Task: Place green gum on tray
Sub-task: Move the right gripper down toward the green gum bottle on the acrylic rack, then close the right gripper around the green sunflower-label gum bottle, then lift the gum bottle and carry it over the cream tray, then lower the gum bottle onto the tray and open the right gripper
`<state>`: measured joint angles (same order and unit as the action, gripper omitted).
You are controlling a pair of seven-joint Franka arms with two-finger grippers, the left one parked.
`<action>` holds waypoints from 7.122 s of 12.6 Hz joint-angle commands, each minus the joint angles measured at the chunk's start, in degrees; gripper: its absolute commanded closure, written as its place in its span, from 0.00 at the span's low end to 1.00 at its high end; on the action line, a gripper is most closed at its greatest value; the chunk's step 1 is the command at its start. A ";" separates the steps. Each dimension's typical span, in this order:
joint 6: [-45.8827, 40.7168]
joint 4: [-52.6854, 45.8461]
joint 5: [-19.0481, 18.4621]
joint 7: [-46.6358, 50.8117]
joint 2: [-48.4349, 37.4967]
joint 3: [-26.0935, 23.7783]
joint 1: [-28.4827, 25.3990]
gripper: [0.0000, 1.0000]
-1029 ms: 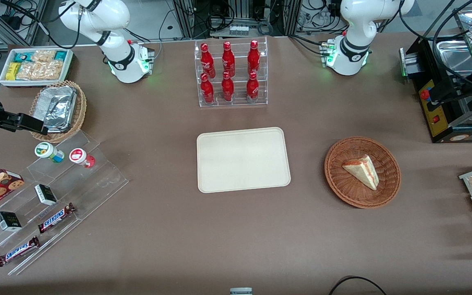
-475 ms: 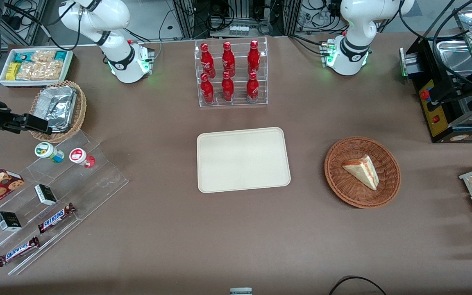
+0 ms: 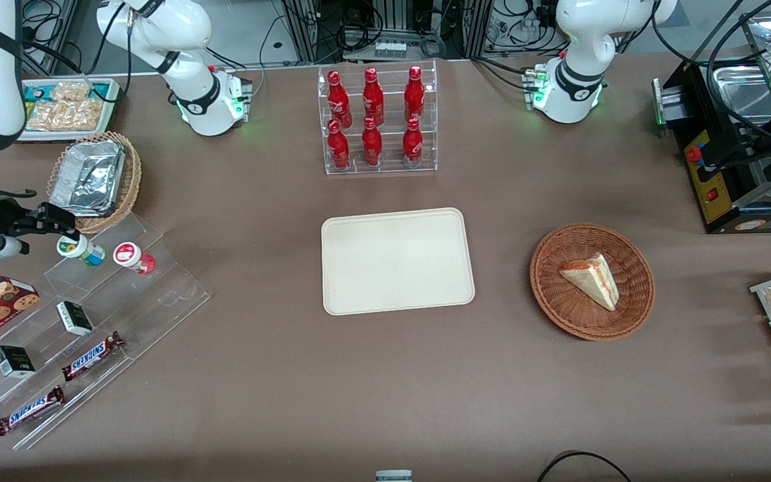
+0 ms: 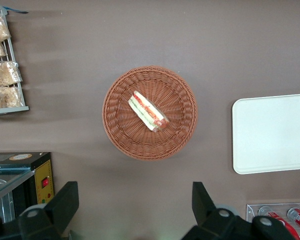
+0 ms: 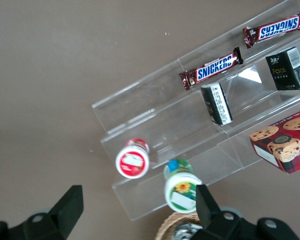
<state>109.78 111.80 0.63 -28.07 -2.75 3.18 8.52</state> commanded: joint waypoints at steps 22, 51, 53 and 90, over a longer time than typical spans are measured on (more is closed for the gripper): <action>21.17 18.81 1.22 -31.00 -0.06 2.19 5.02 0.01; -16.44 -16.33 0.51 15.19 4.85 1.48 -24.93 1.00; -16.62 -18.19 0.86 23.28 7.66 1.48 -29.24 1.00; 23.37 -22.59 6.40 73.15 43.53 1.66 -59.93 0.98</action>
<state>131.89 88.76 6.22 44.60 40.58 4.37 -50.88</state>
